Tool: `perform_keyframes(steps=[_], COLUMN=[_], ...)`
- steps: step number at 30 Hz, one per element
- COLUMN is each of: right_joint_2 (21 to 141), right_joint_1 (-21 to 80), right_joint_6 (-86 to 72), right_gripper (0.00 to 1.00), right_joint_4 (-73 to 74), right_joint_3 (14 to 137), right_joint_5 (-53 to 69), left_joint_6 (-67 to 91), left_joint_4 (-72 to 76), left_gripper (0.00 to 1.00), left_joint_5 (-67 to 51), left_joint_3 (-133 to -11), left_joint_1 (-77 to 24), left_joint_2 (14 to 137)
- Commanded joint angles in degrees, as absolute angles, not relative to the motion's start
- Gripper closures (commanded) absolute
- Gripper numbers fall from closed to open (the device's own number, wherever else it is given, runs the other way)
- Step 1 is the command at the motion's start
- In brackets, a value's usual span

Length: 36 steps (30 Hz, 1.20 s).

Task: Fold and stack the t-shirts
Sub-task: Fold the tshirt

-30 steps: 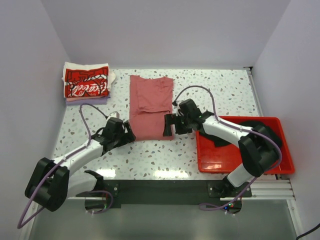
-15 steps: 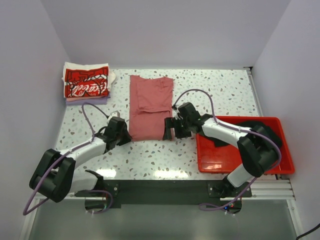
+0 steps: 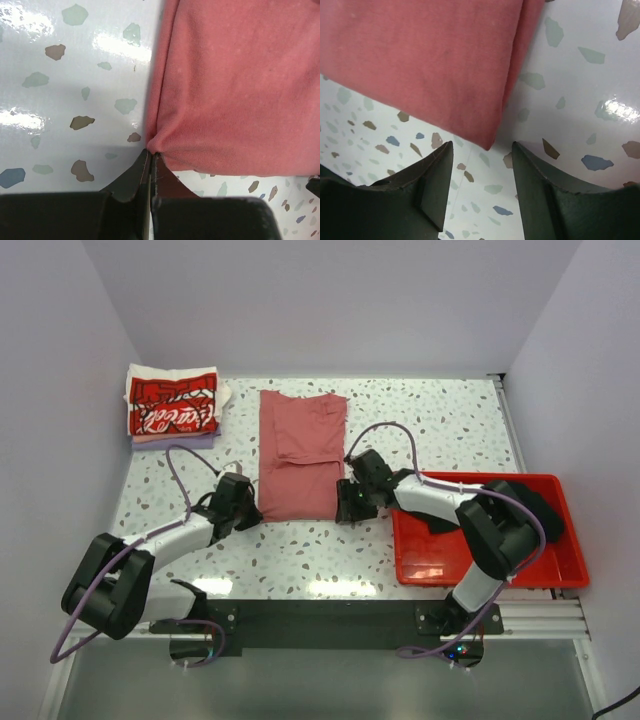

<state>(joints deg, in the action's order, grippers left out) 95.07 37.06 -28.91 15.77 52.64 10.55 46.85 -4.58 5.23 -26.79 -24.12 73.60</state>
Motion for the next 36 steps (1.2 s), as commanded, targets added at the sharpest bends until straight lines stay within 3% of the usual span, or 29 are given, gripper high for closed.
perform_keyframes(steps=[1,9,12,14,25,31,36], right_joint_2=[96.9,99.6,98.2,97.0,87.3,81.7,78.4], right_joint_1=[37.5,37.5,37.9,38.6,44.1,45.6,47.5], right_joint_6=[-29.4,-28.8,-28.0,-27.6,-26.7,-25.6,-22.8], right_gripper=[0.5,0.72,0.93,1.0,1.0,1.0,1.0], right_joint_4=[13.2,11.9,13.3,15.1,21.6,28.9,40.2], right_joint_3=[55.1,55.7,54.7,53.8,45.8,47.2,53.1], right_joint_5=[9.1,10.5,11.1,10.8,20.9,31.8,37.6], left_joint_6=[45.4,45.3,45.4,45.9,52.6,54.9,55.9], left_joint_4=[-5.3,-5.8,-7.2,-8.3,-22.3,-32.9,-38.5], left_gripper=[1.0,1.0,1.0,1.0,1.0,1.0,1.0], left_joint_5=[5.0,5.5,5.9,6.5,5.0,7.8,8.3], left_joint_3=[-26.0,-25.8,-26.0,-25.8,-19.0,-22.8,-27.9], left_joint_1=[-23.9,-23.9,-23.9,-23.9,-24.6,-24.8,-24.8], left_joint_2=[73.0,72.5,71.9,70.3,51.6,34.4,28.1])
